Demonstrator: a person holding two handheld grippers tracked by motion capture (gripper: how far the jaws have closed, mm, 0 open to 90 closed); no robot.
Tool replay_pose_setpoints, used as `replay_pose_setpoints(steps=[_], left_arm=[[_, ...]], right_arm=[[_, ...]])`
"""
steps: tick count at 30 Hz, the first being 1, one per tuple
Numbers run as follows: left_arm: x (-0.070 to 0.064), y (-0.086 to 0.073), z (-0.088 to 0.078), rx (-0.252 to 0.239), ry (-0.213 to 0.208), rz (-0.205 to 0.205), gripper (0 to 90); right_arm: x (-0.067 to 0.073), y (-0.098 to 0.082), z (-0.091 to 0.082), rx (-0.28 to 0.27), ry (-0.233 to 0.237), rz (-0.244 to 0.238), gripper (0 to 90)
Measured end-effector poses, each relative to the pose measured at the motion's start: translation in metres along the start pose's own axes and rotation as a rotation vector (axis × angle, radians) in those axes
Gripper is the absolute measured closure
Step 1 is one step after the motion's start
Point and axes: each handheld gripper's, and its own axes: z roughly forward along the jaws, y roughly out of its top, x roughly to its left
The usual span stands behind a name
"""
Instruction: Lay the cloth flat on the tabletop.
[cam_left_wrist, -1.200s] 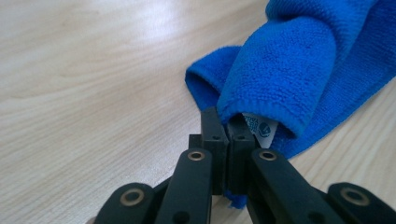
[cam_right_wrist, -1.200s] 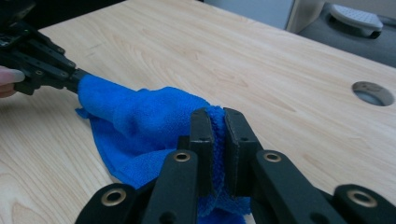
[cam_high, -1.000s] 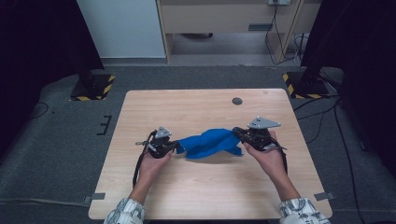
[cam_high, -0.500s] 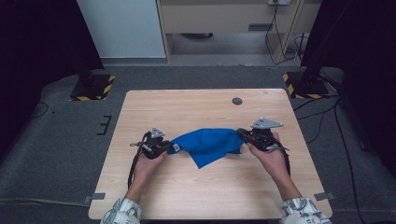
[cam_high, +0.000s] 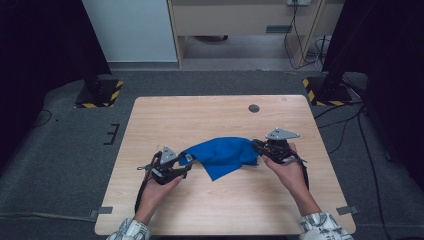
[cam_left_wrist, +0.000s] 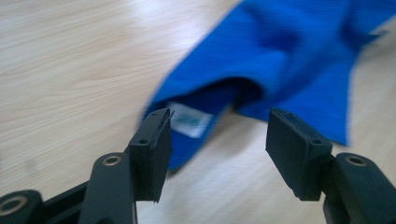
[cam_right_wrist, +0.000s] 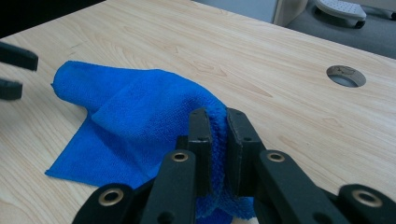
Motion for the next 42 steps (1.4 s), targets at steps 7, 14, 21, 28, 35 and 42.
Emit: replay_pose_setpoints(steps=[7,14,21,28,35,42], left_arm=[[-0.025,0.003,0.015,0.008,-0.080,0.030,41.0],[-0.045,0.004,0.034,0.042,-0.141,0.058,41.4],[-0.056,0.002,0.047,0.083,-0.158,0.087,40.9],[-0.057,0.000,0.056,0.115,-0.153,0.096,39.8],[-0.055,-0.002,0.057,0.093,-0.136,0.128,53.6],[-0.056,-0.001,0.057,0.089,-0.141,0.143,77.3]], right_arm=[[0.001,0.000,-0.001,-0.003,0.001,0.000,81.2],[0.003,-0.002,0.001,0.002,0.004,-0.003,80.6],[0.003,-0.001,0.001,-0.002,0.008,-0.002,80.3],[0.004,-0.001,0.000,-0.002,0.010,0.001,79.8],[0.004,-0.001,0.000,-0.002,0.009,0.002,79.3],[0.004,-0.002,0.000,0.001,0.008,0.005,78.5]])
